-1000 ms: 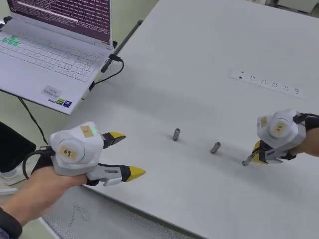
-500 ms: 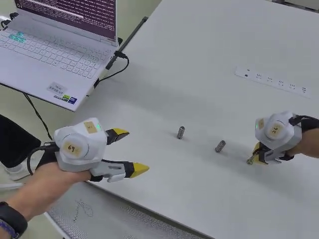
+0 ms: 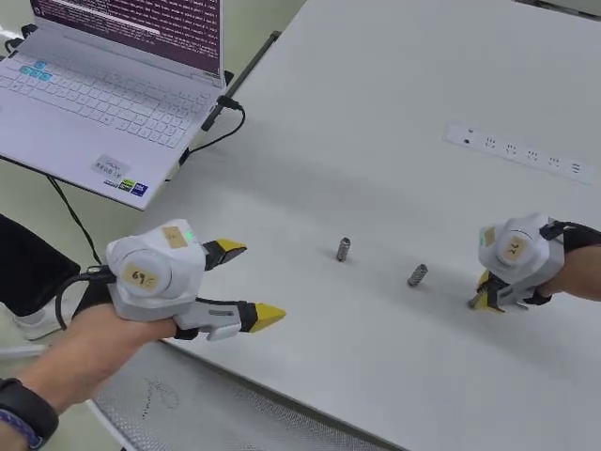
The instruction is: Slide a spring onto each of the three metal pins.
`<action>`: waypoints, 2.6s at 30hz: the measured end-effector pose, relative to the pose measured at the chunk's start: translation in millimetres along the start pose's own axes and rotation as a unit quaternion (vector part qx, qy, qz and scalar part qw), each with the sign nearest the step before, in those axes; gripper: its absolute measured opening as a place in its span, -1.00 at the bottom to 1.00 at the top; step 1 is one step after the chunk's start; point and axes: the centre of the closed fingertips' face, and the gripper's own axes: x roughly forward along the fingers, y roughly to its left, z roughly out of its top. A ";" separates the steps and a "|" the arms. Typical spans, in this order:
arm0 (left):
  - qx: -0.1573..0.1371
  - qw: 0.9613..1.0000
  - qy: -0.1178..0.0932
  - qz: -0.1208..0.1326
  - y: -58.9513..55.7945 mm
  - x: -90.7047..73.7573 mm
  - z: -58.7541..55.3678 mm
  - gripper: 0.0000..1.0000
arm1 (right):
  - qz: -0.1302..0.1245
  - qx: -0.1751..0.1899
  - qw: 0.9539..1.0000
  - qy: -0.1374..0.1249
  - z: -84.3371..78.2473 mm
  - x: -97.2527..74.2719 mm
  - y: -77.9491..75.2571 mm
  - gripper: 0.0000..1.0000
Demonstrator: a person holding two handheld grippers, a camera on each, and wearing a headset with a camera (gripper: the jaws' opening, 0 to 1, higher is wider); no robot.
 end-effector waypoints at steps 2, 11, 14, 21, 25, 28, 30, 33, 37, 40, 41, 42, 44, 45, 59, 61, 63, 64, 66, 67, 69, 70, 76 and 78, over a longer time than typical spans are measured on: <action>0.001 1.000 -0.001 -0.001 -0.5 0.4 0.8 0.17 | -0.007 0.002 1.000 -0.002 -0.5 -3.7 -1.1 -0.70; 0.001 1.000 -0.007 -0.009 -6.1 5.7 6.6 0.18 | -0.030 0.031 0.999 -0.017 -5.2 -15.3 -4.1 -0.47; 0.004 1.000 -0.008 -0.012 -8.8 7.4 8.7 0.18 | -0.033 0.035 0.999 -0.020 -8.3 -15.7 -3.4 -0.44; 0.007 1.000 -0.012 -0.014 -10.1 7.6 11.0 0.18 | -0.053 0.063 0.996 -0.038 -14.5 -19.3 -6.1 -0.35; 0.006 1.000 -0.014 -0.012 -8.8 6.6 10.7 0.18 | -0.066 0.090 0.992 -0.060 -15.2 -24.6 -5.2 -0.32; 0.005 1.000 -0.015 -0.012 -8.6 6.4 11.5 0.17 | -0.072 0.107 0.989 -0.074 -16.3 -27.0 -1.5 -0.31; 0.005 1.000 -0.015 -0.011 -8.4 6.7 12.1 0.17 | -0.076 0.118 0.987 -0.082 -17.4 -27.7 0.7 -0.30; 0.003 1.000 -0.017 -0.011 -8.1 7.8 13.5 0.17 | -0.085 0.141 0.981 -0.099 -19.6 -28.2 4.8 -0.27; 0.006 1.000 -0.015 -0.015 -9.9 9.3 13.3 0.17 | -0.098 0.173 0.972 -0.122 -21.3 -29.5 7.9 -0.26; 0.009 1.000 -0.013 -0.018 -10.9 10.3 13.7 0.17 | -0.103 0.197 0.965 -0.142 -22.7 -31.4 11.3 -0.26; 0.010 1.000 -0.012 -0.019 -10.9 10.5 13.8 0.17 | -0.105 0.204 0.963 -0.145 -23.5 -31.8 12.5 -0.26; 0.010 1.000 -0.012 -0.019 -10.8 10.7 14.0 0.17 | -0.105 0.208 0.961 -0.148 -24.3 -32.0 13.8 -0.26; 0.010 1.000 -0.012 -0.019 -10.6 11.2 14.8 0.17 | -0.110 0.221 0.956 -0.157 -25.3 -32.4 18.1 -0.25; 0.011 1.000 -0.013 -0.019 -10.5 11.4 14.9 0.17 | -0.113 0.226 0.954 -0.161 -26.1 -32.5 19.4 -0.25; 0.010 1.000 -0.007 -0.022 -12.1 13.4 12.6 0.15 | -0.134 0.289 0.920 -0.227 -20.2 -32.7 47.7 -0.18; 0.011 1.000 -0.007 -0.024 -12.6 13.6 12.2 0.16 | -0.136 0.300 0.914 -0.237 -18.6 -34.0 51.3 -0.17; 0.012 1.000 -0.006 -0.025 -13.2 13.6 12.4 0.16 | -0.138 0.308 0.909 -0.244 -17.9 -35.5 53.4 -0.15; 0.013 1.000 -0.006 -0.026 -13.1 13.8 12.2 0.16 | -0.141 0.314 0.905 -0.252 -16.8 -37.2 54.4 -0.13; 0.014 1.000 -0.004 -0.026 -12.7 13.9 11.5 0.15 | -0.145 0.321 0.899 -0.262 -15.7 -39.8 57.0 -0.11; 0.014 1.000 -0.004 -0.027 -12.6 13.9 11.5 0.15 | -0.147 0.325 0.896 -0.265 -14.7 -41.5 58.7 -0.10; 0.015 0.999 -0.004 -0.028 -13.1 13.7 11.7 0.16 | -0.151 0.334 0.889 -0.275 -13.1 -44.7 61.5 -0.08; 0.016 0.999 -0.004 -0.028 -13.0 13.6 11.6 0.16 | -0.153 0.343 0.883 -0.284 -11.8 -46.7 63.1 -0.07; 0.019 0.999 -0.004 -0.031 -13.7 13.4 13.0 0.16 | -0.159 0.371 0.857 -0.319 -6.6 -53.9 71.6 0.03; 0.020 0.999 -0.004 -0.032 -14.1 13.5 13.2 0.16 | -0.162 0.376 0.854 -0.321 -5.4 -55.5 76.4 0.06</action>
